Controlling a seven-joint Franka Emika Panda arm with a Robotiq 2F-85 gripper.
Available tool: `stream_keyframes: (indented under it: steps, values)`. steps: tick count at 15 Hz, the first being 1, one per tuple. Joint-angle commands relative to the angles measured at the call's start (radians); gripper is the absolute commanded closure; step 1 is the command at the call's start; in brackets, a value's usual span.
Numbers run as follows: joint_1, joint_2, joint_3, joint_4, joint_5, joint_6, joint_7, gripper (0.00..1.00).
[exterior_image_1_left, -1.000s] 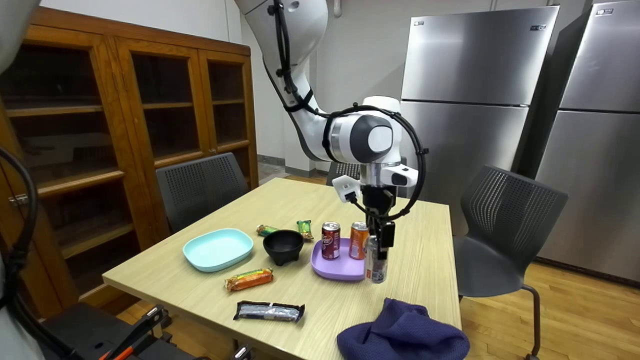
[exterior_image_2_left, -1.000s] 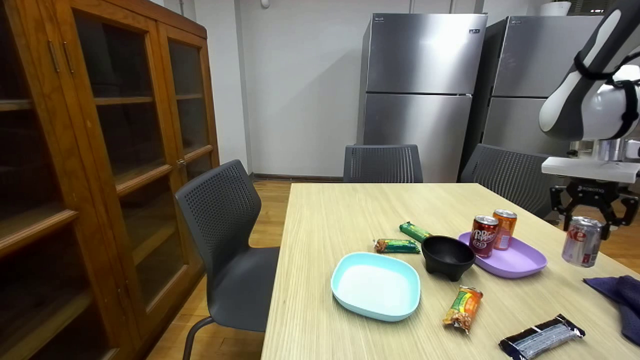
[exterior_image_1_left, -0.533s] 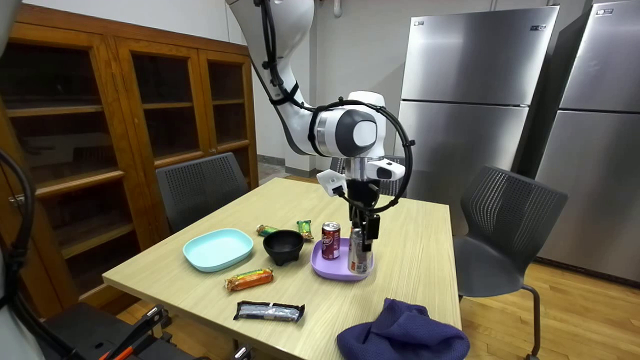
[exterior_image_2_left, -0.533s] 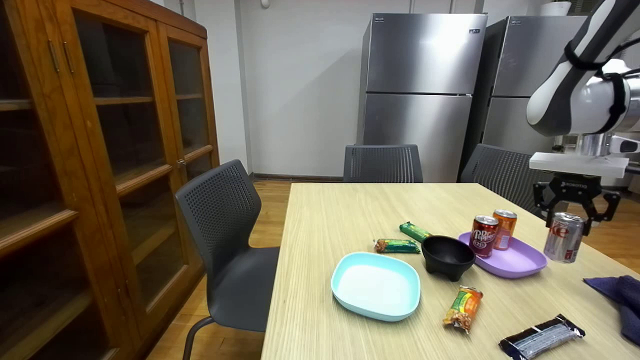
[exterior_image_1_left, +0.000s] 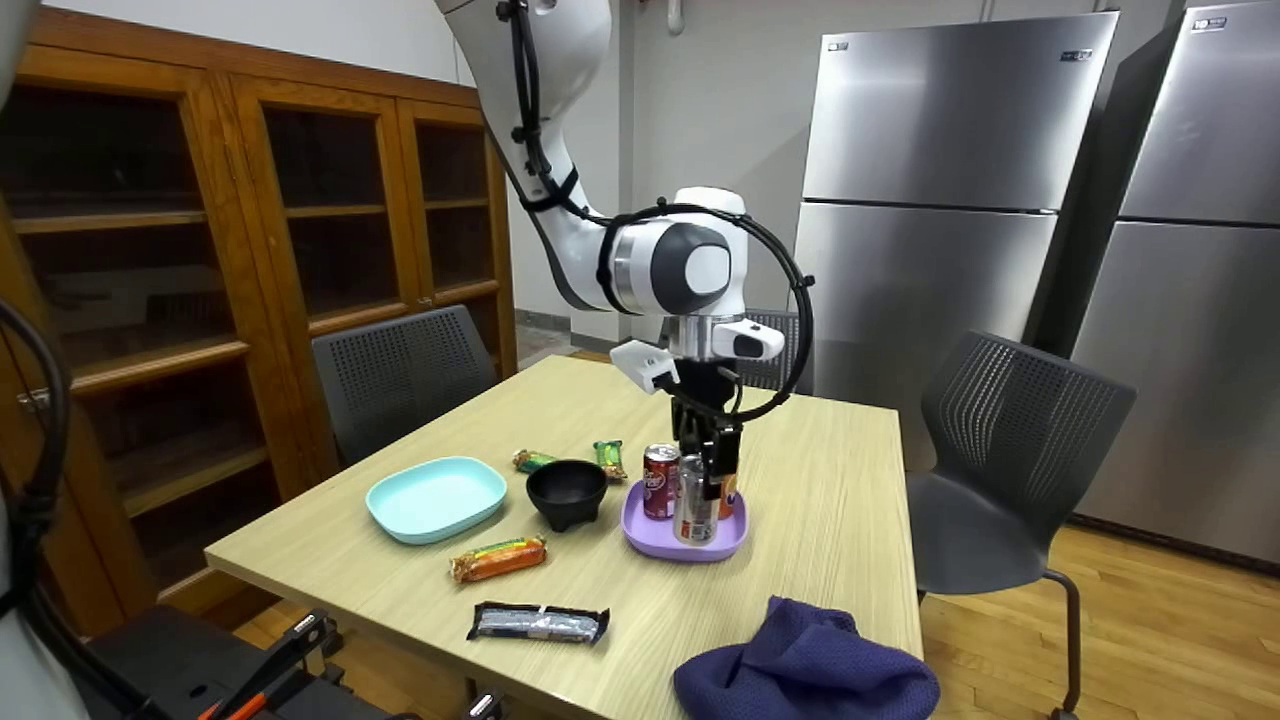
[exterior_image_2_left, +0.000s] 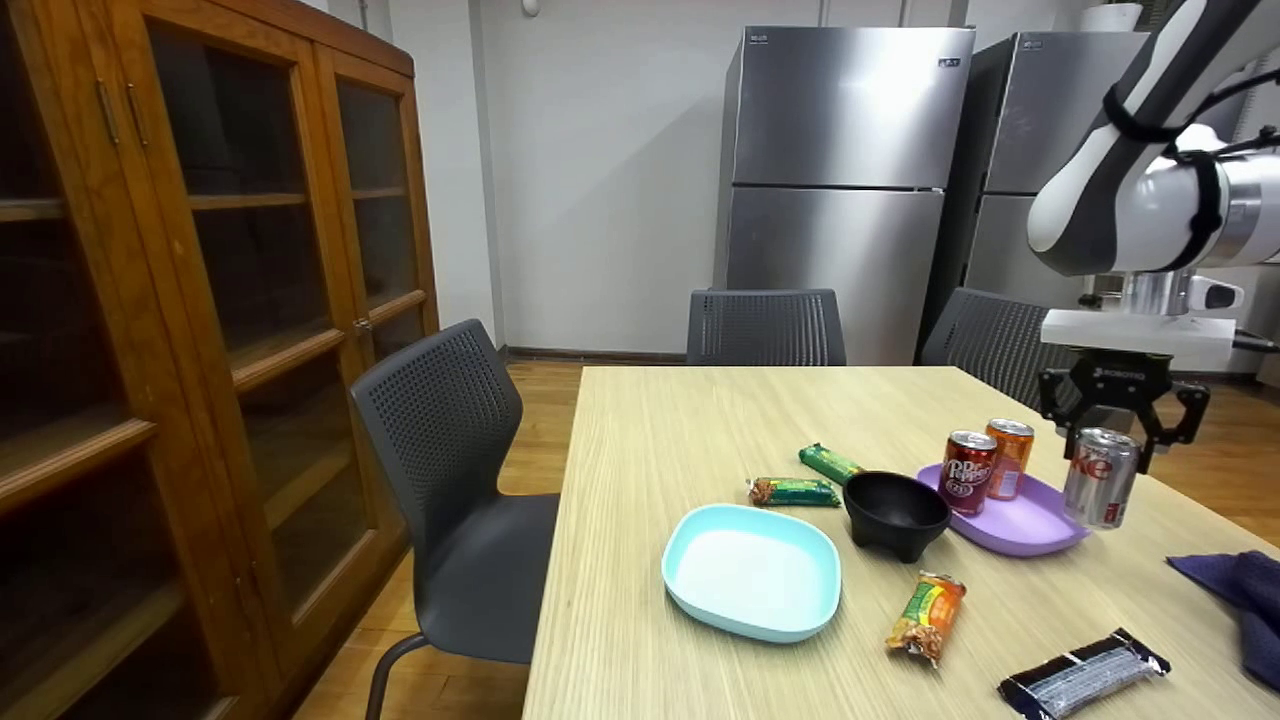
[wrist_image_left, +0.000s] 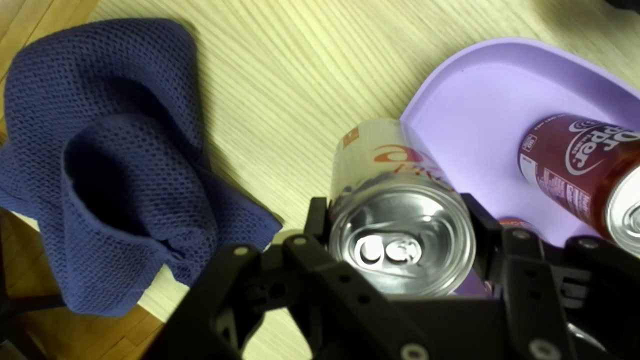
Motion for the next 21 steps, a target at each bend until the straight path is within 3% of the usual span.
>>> stream_keyframes:
  steps: [1,21]
  values:
    - [-0.006,-0.002,0.019,0.017,-0.015,-0.015,-0.043,0.61]
    - [0.004,0.184,0.039,0.226,-0.006,-0.021,-0.04,0.61]
